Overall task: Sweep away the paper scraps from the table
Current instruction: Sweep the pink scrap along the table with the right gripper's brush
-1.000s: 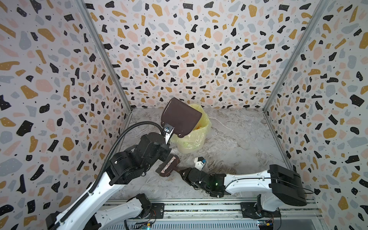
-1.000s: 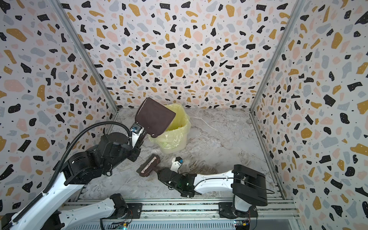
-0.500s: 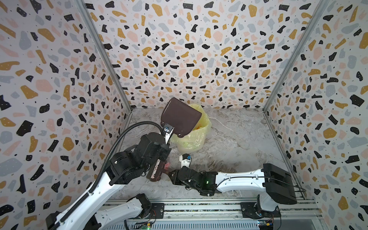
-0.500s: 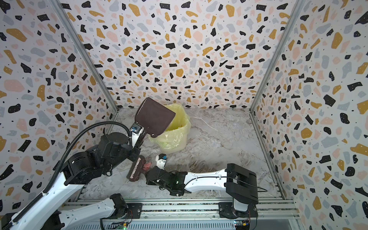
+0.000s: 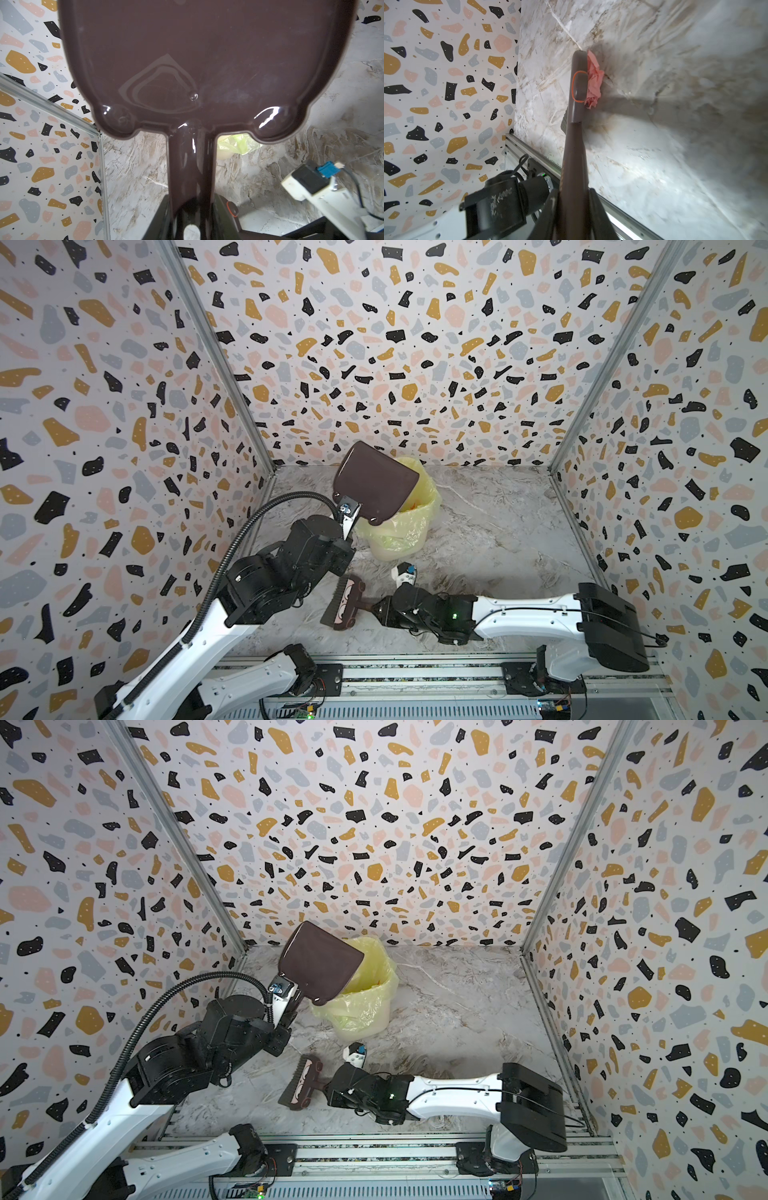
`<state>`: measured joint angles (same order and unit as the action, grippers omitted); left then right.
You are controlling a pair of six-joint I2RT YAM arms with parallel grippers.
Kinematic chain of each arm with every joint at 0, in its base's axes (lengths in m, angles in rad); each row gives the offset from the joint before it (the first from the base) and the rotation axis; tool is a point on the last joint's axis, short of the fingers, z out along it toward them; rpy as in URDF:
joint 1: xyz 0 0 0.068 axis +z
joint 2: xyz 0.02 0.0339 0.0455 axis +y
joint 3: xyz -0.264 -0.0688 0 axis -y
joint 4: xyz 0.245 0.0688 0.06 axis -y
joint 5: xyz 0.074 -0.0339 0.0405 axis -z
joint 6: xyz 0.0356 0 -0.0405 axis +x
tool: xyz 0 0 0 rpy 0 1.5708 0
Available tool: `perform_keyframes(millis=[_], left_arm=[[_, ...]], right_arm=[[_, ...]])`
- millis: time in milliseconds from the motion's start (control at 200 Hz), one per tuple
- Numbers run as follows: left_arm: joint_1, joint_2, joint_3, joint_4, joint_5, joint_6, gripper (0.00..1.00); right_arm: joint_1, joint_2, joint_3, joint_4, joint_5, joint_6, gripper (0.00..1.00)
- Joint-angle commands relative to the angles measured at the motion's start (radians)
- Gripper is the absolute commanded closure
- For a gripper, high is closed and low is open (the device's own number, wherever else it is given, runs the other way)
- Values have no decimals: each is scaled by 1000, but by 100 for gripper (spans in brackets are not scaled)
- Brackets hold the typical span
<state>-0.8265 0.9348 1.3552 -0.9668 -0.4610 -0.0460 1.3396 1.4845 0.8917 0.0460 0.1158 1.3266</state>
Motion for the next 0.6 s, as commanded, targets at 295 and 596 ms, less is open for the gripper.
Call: perform_keyframes(millis=[295,596], left_arm=[[0,24,50,45,100,34,100],[-5,38,67,28,115,39,100]], right_arm=[[-80,-393,-138,-475,42,-26,100],[-124,-326,4,-305,-138,-249,100]])
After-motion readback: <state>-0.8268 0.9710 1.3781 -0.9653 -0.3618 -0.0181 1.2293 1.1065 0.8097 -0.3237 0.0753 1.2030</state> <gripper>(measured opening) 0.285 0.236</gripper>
